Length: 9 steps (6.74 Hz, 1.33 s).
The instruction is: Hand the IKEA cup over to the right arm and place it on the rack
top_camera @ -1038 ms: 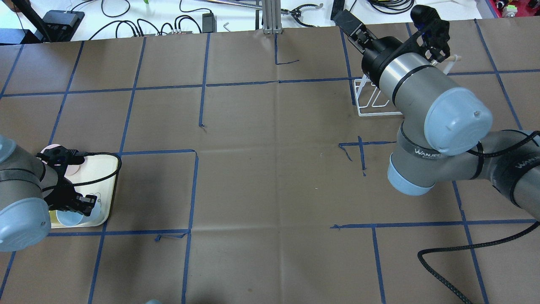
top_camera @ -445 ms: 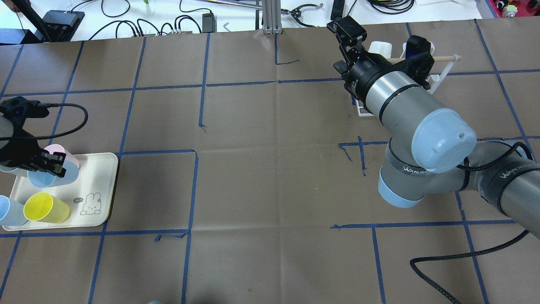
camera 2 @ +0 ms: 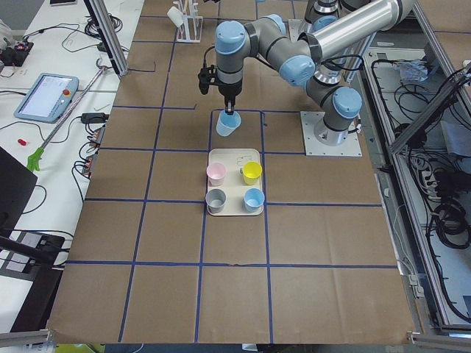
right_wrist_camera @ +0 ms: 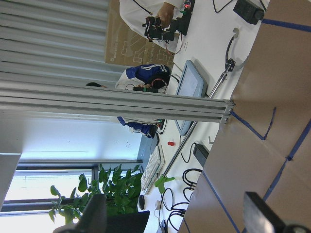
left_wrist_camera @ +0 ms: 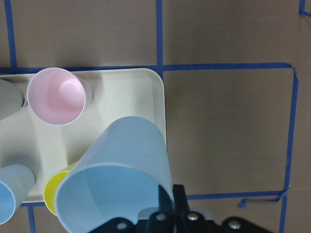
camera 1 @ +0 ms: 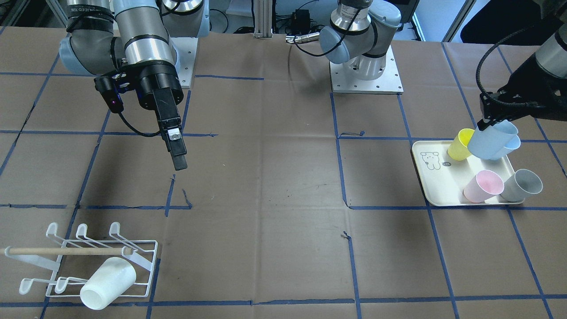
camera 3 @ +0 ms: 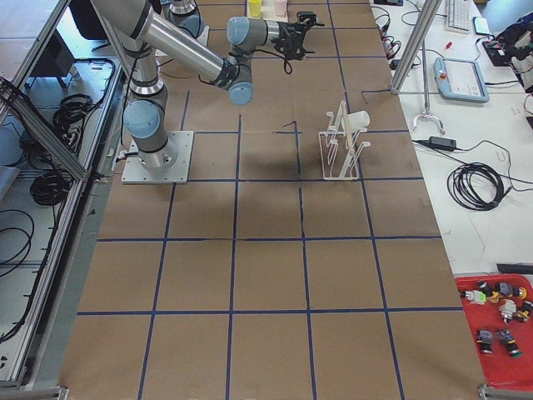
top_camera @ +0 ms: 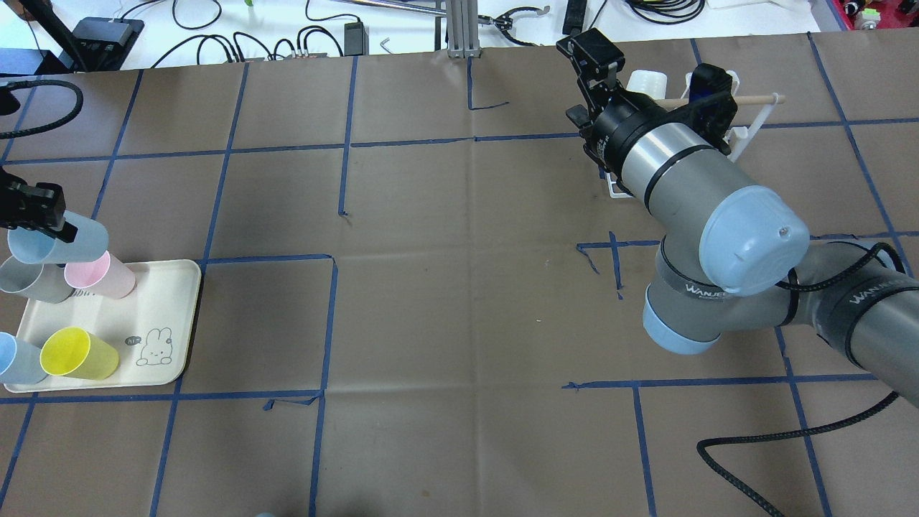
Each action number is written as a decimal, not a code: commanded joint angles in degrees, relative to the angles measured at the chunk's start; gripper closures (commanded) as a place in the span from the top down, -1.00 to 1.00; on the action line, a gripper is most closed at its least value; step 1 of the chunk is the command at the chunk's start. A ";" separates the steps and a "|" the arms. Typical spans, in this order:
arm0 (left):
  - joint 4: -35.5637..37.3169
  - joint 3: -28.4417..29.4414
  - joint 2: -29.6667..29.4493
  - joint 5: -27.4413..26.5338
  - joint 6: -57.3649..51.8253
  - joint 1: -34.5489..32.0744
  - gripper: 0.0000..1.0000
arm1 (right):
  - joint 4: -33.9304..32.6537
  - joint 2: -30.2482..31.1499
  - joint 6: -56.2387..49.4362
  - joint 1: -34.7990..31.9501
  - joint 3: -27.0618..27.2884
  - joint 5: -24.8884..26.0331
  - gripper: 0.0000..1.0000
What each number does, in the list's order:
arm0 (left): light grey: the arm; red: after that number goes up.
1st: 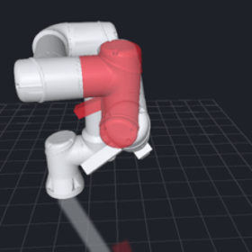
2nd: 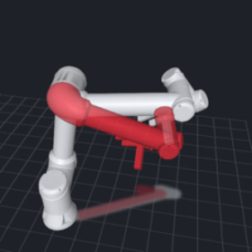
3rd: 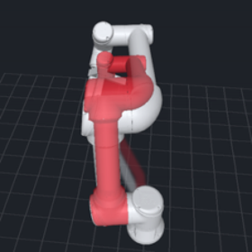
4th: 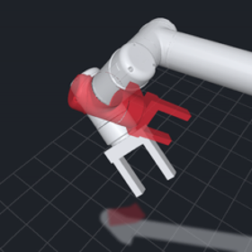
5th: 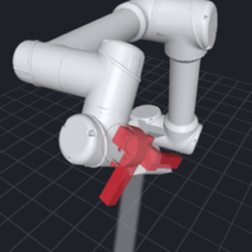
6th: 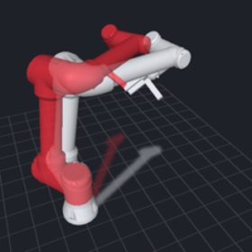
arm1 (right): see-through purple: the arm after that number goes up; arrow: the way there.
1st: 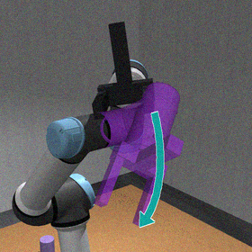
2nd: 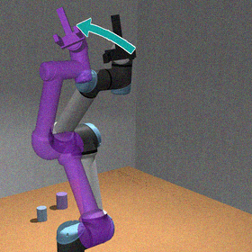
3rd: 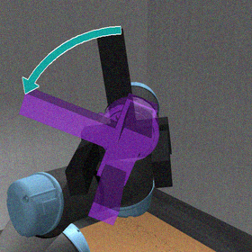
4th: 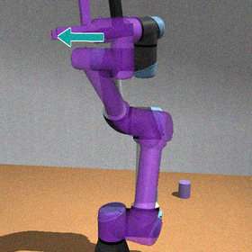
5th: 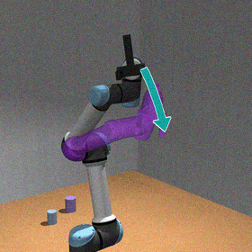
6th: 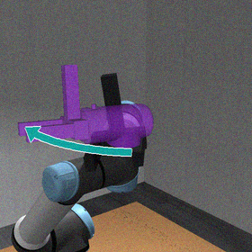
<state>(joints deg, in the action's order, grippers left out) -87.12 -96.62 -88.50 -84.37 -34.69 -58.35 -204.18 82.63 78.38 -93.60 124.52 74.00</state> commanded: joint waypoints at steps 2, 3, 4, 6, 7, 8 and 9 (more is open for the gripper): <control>6.05 2.23 -2.29 29.58 -6.71 -1.59 -1.00 | 0.01 -0.10 0.02 0.00 0.45 0.00 1.00; 11.92 1.53 -3.86 38.92 -6.88 -1.68 -1.00 | 0.01 -0.02 -0.07 0.00 0.98 0.00 1.00; 17.28 0.48 -5.10 45.72 -8.10 -2.46 -1.00 | 0.01 -0.02 0.02 0.35 1.59 0.00 1.00; 29.21 -4.60 -5.20 52.88 -9.43 -6.32 -1.00 | 0.27 0.25 0.02 0.26 1.86 0.00 1.00; 35.29 -8.03 -4.85 54.64 -9.43 -8.16 -1.00 | 0.27 -0.01 -0.07 0.26 1.78 0.00 1.00; 38.92 -10.58 -4.06 54.84 -9.52 -10.36 -0.99 | 0.01 -0.19 -0.07 0.44 1.86 0.00 1.00; 39.04 -12.44 -2.23 54.75 -10.30 -12.90 -0.99 | 0.01 -0.54 0.02 0.44 1.86 0.00 1.00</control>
<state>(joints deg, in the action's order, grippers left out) -50.05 -106.52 -92.34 -29.90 -44.37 -68.49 -204.10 82.42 78.34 -93.22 126.36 74.00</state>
